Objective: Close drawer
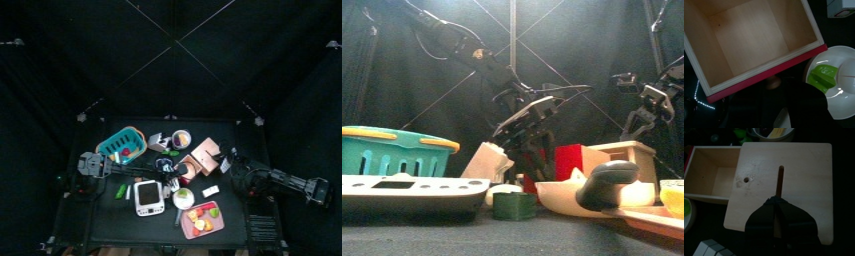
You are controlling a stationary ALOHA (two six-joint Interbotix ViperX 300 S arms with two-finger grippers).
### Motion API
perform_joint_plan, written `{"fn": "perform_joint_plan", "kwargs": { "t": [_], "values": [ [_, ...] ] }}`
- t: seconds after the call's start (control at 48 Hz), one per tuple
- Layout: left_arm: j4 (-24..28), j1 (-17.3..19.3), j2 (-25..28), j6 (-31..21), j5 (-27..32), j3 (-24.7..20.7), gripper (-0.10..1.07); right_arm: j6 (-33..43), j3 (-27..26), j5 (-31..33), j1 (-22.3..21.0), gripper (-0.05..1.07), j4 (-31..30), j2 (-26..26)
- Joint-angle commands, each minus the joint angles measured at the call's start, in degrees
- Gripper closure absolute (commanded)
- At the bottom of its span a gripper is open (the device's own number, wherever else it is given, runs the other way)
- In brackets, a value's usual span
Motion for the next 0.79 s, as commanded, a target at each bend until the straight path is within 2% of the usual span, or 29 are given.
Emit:
{"fn": "perform_joint_plan", "kwargs": {
  "t": [0.0,0.771],
  "values": [
    [0.4,0.3,-2.9,0.1,-0.3,-0.6,0.49,-0.2,-0.1,0.2,0.1,0.99,0.1,0.4],
    [2.5,-0.4,-4.8,-0.2,-0.1,-0.8,0.51,-0.2,0.2,0.2,0.1,0.99,0.1,0.4]
  ]
}}
